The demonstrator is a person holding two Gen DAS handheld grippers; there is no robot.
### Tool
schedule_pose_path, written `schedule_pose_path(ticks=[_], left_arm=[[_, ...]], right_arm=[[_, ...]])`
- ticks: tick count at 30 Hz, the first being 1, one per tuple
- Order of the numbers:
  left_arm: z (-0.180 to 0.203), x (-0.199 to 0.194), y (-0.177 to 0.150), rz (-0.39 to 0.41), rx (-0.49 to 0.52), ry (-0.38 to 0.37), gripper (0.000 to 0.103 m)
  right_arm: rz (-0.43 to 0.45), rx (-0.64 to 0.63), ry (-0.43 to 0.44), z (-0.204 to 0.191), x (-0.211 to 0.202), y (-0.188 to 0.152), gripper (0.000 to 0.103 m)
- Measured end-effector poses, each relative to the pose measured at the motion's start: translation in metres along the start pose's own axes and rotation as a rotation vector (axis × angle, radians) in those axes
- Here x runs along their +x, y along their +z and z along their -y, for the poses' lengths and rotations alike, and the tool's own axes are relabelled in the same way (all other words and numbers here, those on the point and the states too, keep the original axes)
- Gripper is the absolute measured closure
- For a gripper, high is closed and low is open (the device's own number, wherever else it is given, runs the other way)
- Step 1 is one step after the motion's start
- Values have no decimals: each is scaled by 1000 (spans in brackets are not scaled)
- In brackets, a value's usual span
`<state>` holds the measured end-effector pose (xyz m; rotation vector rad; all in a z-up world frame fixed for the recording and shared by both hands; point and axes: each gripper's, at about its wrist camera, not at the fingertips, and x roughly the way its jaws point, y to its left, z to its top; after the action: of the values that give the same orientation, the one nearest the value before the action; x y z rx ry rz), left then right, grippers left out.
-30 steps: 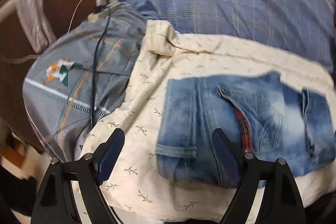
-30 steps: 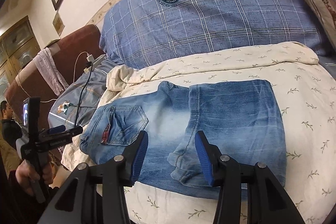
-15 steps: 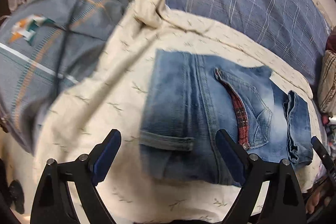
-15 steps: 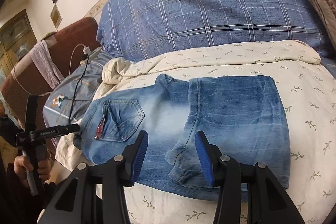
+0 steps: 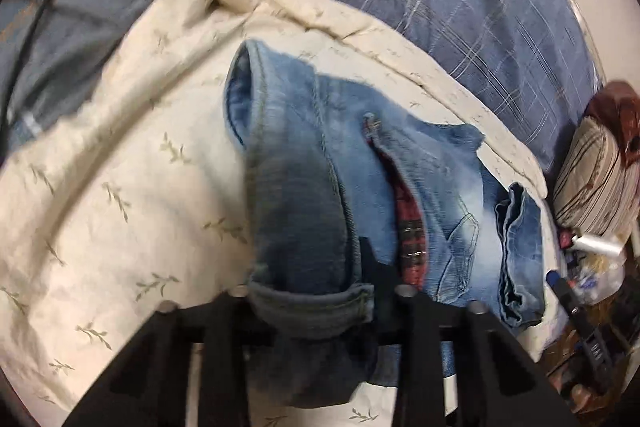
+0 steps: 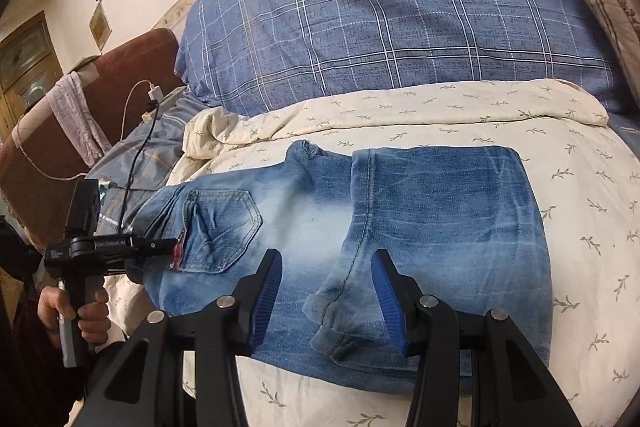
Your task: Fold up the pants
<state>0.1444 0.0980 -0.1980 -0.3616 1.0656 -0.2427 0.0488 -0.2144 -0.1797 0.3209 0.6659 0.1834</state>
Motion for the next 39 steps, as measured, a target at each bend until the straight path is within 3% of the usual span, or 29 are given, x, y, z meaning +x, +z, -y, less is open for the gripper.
schedule_pose_path(ticks=[5, 11, 18, 22, 28, 29, 31, 33, 35, 37, 39], left_arm=[[27, -18, 3, 57, 83, 64, 79], [69, -44, 7, 116, 188, 81, 80], [154, -63, -6, 143, 391, 83, 81], [215, -49, -19, 120, 516, 54, 82], [305, 15, -56, 18, 690, 15, 80], [313, 25, -61, -23, 693, -6, 80], [322, 25, -66, -84, 675, -115, 80], [326, 6, -68, -57, 701, -178, 64], [324, -24, -65, 53, 735, -169, 33], [309, -56, -54, 191, 729, -160, 24], [288, -69, -41, 237, 710, -96, 22]], right_arm=[[20, 30, -14, 7, -3, 2, 53], [69, 121, -37, 30, -16, 5, 53], [122, 219, -63, 63, -36, 10, 53], [141, 309, -59, 89, -47, 9, 53], [186, 445, -52, 131, -67, 4, 53], [189, 472, -49, 138, -69, 3, 52], [187, 533, -32, 154, -72, 1, 52], [185, 594, 15, 168, -73, -2, 42], [189, 626, 65, 175, -74, -4, 37], [186, 648, 120, 179, -71, -4, 37], [163, 663, 198, 178, -64, -4, 35]])
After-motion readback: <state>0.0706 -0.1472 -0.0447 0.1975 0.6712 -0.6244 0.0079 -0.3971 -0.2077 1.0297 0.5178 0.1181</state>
